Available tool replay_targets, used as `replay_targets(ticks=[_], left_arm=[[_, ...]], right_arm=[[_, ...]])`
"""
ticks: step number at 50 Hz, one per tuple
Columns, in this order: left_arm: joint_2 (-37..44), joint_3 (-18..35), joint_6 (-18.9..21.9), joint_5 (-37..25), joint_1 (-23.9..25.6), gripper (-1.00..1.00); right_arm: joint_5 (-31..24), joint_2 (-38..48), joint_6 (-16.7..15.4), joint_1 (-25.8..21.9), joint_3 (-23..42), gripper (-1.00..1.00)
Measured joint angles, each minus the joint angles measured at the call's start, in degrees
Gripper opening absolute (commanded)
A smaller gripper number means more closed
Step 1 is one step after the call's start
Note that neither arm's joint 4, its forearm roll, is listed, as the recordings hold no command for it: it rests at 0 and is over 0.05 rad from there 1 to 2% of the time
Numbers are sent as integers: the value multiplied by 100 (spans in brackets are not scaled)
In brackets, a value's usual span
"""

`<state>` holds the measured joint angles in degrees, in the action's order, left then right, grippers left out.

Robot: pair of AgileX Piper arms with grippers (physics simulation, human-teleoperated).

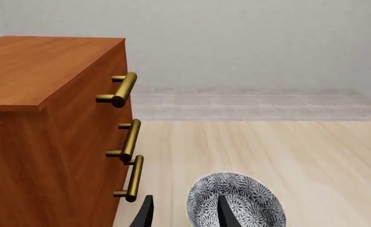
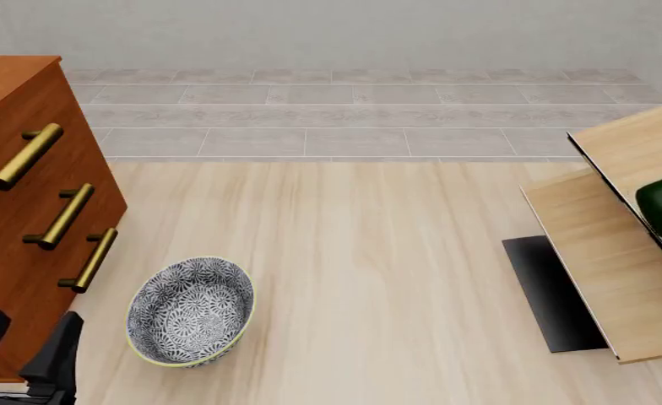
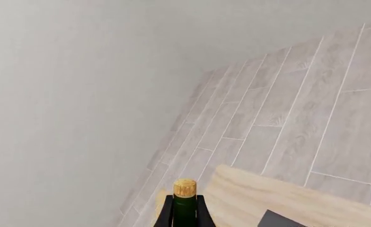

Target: Put the wine bottle on the wine rack.

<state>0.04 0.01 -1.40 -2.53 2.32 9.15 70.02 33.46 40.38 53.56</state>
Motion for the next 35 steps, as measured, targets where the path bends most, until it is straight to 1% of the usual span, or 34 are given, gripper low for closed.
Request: replay_targets(ticks=[19, 20, 35], left_arm=[[0, 1, 11, 21, 2, 100], [0, 1, 12, 21, 3, 100], [0, 0, 15, 22, 12, 100]], right_arm=[[140, 51, 60, 38, -78, -100], [142, 51, 61, 37, -79, 100], [63, 70, -3, -2, -212, 100]])
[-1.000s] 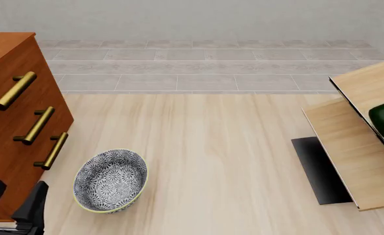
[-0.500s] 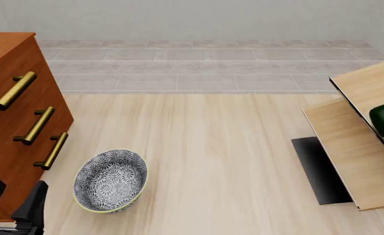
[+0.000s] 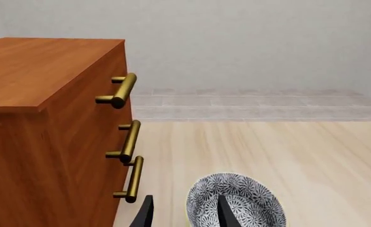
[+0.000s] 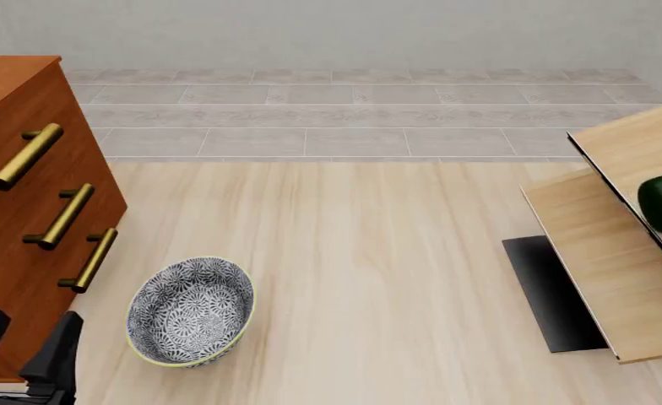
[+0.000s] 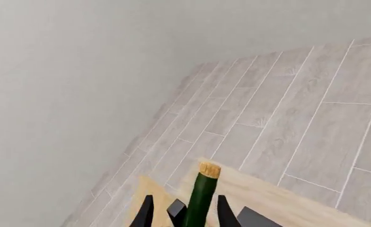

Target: Put the wine bottle on the wine rack.

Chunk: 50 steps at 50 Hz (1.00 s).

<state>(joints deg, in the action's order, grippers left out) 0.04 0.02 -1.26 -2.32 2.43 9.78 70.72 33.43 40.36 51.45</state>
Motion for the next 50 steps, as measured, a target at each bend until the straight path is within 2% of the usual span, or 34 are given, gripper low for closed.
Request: replay_targets(ticks=[20, 50], left_arm=[[-1, 0, -5, -17, 5, 100], [-1, -1, -22, -32, 41, 100]], right_arm=[[-130, -79, -60, 29, 88, 100], [-633, -550, -236, -7, 331, 100]])
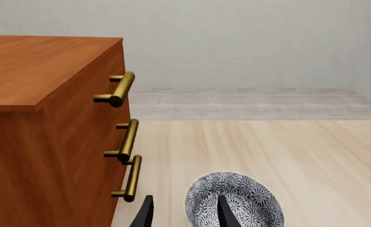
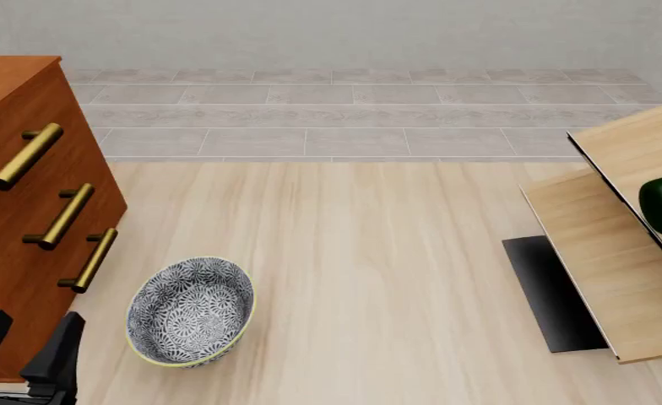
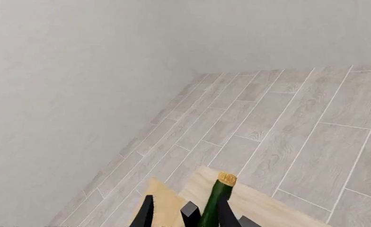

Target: Put the wine bottle on the wine rack.

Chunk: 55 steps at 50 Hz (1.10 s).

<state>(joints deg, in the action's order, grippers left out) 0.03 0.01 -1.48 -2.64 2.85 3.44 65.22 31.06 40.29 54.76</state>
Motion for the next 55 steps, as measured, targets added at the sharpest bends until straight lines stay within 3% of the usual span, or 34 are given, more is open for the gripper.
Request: replay_targets(ticks=[33, 55], left_arm=[[7, 2, -13, 97, -9, 100], [3, 1, 38, 162, -3, 100]], right_arm=[[-553, -1172, -416, -654, -111, 100], [-1059, -2040, -1094, -1397, -344, 100]])
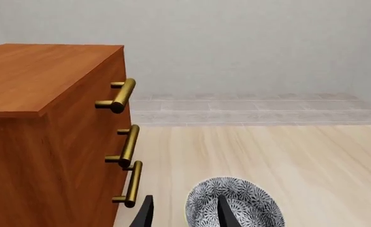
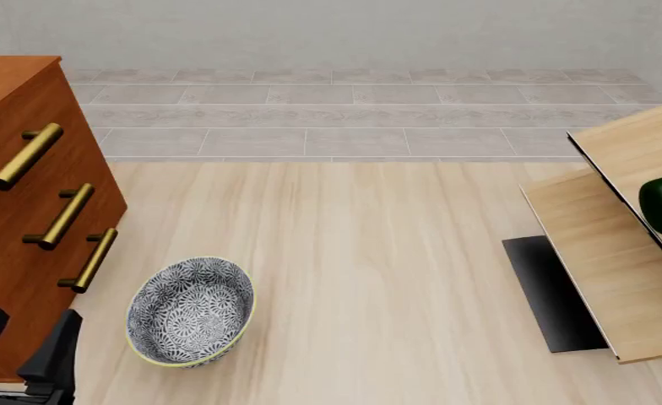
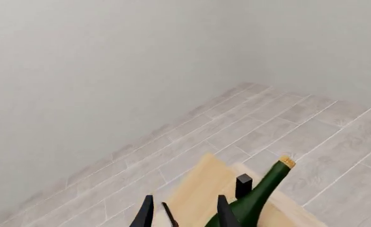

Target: Put the wine bottle on the wine rack.

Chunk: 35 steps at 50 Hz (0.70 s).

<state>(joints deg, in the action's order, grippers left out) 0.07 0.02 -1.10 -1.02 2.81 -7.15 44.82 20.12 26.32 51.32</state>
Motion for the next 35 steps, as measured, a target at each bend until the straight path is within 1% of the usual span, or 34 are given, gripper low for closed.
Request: replay_targets(ticks=[6, 12, 21, 35], left_arm=[[0, 1, 31, 28, -1, 100], [2, 5, 64, 54, -4, 100], [8, 11, 114, 79, -21, 100], [31, 109, 192, 76, -33, 100]], right_arm=[[-74, -147, -158, -158, -81, 100], [-135, -291, -389, -332, -167, 100], [-182, -518, -757, -679, -387, 100], [-200, -824, -1176, -1273, -778, 100]])
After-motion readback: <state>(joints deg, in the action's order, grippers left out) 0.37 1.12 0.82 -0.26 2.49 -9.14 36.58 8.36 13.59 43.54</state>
